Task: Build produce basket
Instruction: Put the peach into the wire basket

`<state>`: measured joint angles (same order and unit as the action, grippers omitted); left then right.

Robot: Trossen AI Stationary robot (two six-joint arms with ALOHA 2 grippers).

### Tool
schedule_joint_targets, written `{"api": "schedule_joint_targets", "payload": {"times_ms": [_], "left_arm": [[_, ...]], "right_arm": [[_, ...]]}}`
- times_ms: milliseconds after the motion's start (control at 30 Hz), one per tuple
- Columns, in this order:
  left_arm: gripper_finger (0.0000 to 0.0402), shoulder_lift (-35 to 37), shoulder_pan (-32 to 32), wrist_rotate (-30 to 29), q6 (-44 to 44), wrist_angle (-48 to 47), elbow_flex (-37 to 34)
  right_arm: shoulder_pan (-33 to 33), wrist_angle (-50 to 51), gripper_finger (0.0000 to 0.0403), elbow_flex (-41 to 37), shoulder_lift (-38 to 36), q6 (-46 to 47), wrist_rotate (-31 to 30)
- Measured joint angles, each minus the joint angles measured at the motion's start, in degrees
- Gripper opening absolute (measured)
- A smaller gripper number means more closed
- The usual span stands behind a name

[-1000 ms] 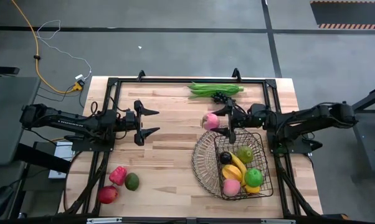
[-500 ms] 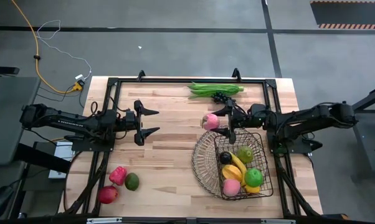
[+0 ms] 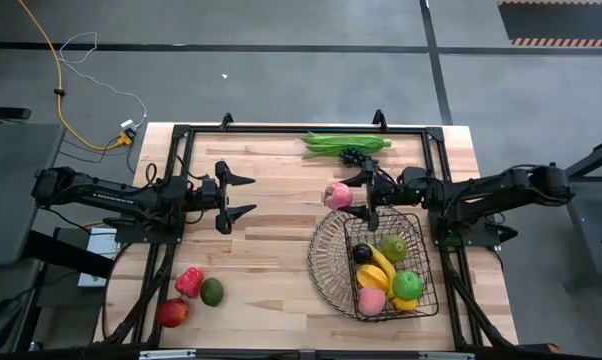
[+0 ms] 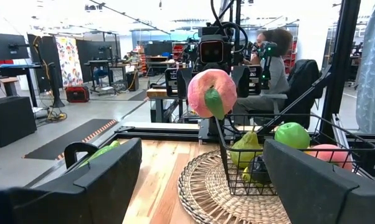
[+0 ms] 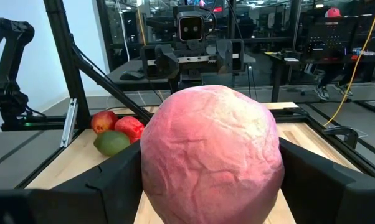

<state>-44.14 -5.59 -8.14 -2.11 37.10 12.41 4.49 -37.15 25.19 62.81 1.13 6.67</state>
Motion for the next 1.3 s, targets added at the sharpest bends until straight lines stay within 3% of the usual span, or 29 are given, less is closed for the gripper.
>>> {"api": "schedule_joint_targets", "payload": {"times_ms": [100,267,433,567,800,933,1067,1300], "left_arm": [[0.0326,0.0,0.0,0.0,0.0,0.0,0.0],[0.0326,0.0,0.0,-0.1,0.0,0.0,0.0],[0.0326,0.0,0.0,-0.2,0.0,-0.5,0.0],[0.0326,0.0,0.0,-0.2,0.0,-0.4,0.0],[0.0326,0.0,0.0,-0.2,0.4,-0.5,0.0],[0.0326,0.0,0.0,-0.2,0.4,-0.5,0.0],[0.0326,0.0,0.0,-0.2,0.5,-0.9,0.0],[0.0326,0.0,0.0,-0.2,0.6,-0.9,0.0]], "right_arm": [[-0.1,0.0,0.0299,0.2,0.0,2.8,2.4],[-3.4,1.2,0.0299,2.0,-0.4,6.8,15.7],[-9.0,11.4,0.0299,3.1,-0.7,13.5,16.5],[-14.8,26.3,0.0299,6.5,-1.7,23.2,11.5],[-27.8,63.1,0.0299,20.8,-2.1,37.4,-6.2],[-34.8,77.8,0.0299,27.7,-2.1,49.7,-15.4],[-40.0,81.5,0.0299,30.0,-2.1,57.7,-21.3],[-46.0,76.5,0.0299,28.3,-2.1,57.9,-26.0]]}}
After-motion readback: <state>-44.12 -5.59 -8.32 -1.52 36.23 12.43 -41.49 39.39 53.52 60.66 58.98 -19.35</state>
